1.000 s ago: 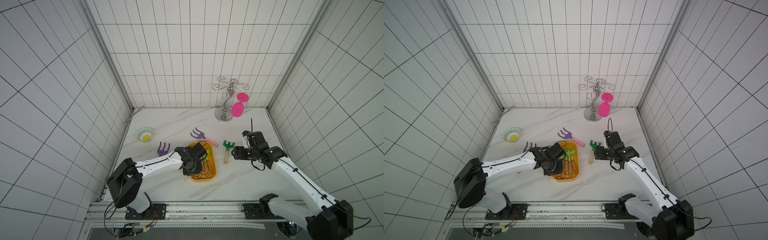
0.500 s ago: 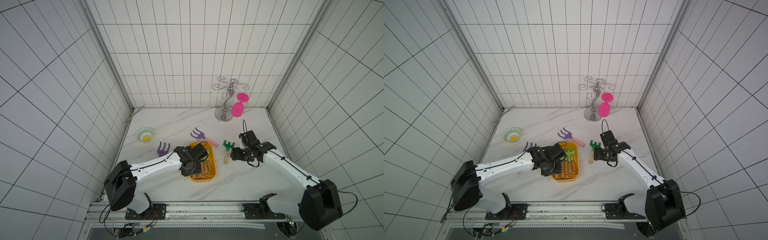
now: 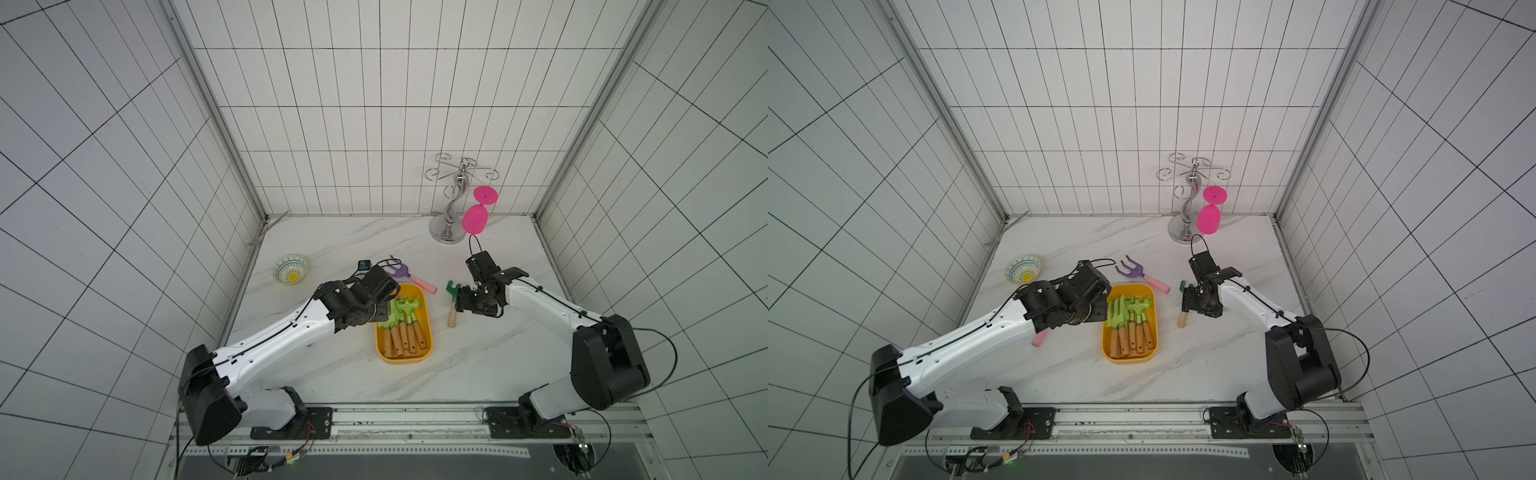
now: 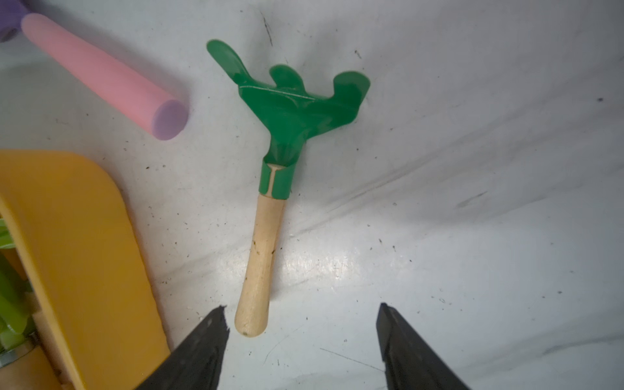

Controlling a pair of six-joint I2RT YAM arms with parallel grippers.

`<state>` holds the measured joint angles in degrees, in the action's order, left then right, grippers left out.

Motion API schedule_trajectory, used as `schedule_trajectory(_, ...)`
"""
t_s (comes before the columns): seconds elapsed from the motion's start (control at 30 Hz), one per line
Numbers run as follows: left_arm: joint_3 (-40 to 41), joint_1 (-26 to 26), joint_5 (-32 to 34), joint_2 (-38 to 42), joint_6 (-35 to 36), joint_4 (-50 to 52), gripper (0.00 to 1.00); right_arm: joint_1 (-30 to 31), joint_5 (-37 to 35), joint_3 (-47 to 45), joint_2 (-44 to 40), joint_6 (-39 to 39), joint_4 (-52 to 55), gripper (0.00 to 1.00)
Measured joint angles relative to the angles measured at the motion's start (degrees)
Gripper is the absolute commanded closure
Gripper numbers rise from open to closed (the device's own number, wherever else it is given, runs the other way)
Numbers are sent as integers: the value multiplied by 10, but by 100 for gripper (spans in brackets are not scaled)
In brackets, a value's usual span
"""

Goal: Put the rake into the storage box
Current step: Pick up the rake at the center of the board.

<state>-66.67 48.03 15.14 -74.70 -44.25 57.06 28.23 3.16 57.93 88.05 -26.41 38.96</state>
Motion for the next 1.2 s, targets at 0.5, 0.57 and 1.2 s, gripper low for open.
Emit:
schedule_trajectory(0.5,82,-29,3,98,77,-83,37,19,-26,59,141,-30,-27,38)
schedule_trajectory(0.57,87,-31,3,104,80,-84,37,22,-31,66,154,-30,-24,45)
schedule_trajectory(1.2,115,-32,-21,118,92,-100,37,40,-84,91,177,-16,-15,92)
